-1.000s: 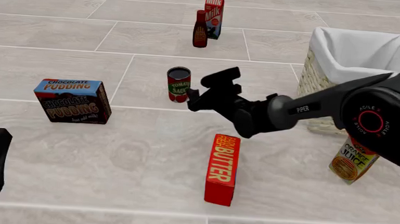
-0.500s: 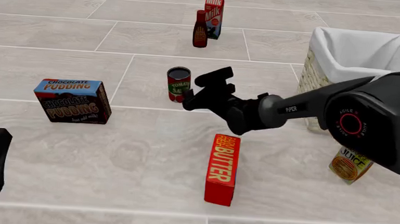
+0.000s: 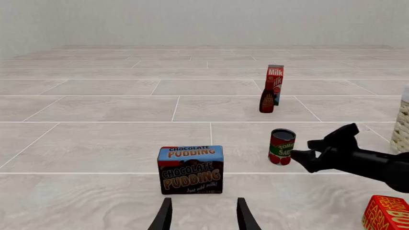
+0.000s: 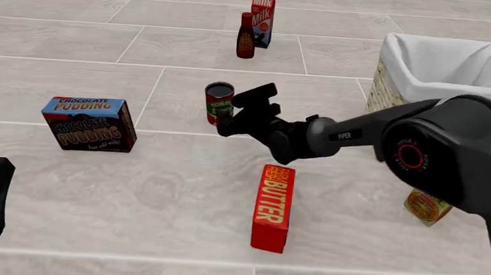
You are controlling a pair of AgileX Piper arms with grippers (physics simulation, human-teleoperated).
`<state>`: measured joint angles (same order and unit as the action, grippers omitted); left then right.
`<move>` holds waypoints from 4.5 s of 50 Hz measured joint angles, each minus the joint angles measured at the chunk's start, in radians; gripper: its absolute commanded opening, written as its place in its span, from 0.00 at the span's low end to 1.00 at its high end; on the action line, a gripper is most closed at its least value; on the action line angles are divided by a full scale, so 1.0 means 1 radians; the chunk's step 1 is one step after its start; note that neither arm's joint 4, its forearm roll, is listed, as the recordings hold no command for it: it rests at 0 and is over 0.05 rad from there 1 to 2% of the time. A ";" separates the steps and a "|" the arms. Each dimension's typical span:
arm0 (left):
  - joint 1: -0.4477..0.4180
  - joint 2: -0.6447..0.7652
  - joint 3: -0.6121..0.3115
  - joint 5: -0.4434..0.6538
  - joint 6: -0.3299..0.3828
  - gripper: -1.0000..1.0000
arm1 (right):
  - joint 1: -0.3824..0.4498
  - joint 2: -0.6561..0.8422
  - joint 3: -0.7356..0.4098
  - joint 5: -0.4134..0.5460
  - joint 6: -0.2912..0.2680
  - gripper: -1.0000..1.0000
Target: Pick the tomato sauce and place it in the basket.
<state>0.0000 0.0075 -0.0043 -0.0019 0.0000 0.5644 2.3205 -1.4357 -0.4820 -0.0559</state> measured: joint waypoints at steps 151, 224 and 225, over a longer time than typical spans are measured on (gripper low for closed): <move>0.000 0.000 0.000 0.000 0.000 1.00 | 0.002 0.216 -0.331 0.172 -0.008 1.00; 0.000 0.000 0.000 0.000 0.000 1.00 | 0.004 0.288 -0.477 0.259 -0.028 1.00; 0.000 0.000 0.000 0.000 0.000 1.00 | 0.005 0.289 -0.479 0.260 -0.028 1.00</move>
<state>0.0000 0.0075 -0.0043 -0.0019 0.0000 0.5689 2.6094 -1.9151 -0.2221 -0.0843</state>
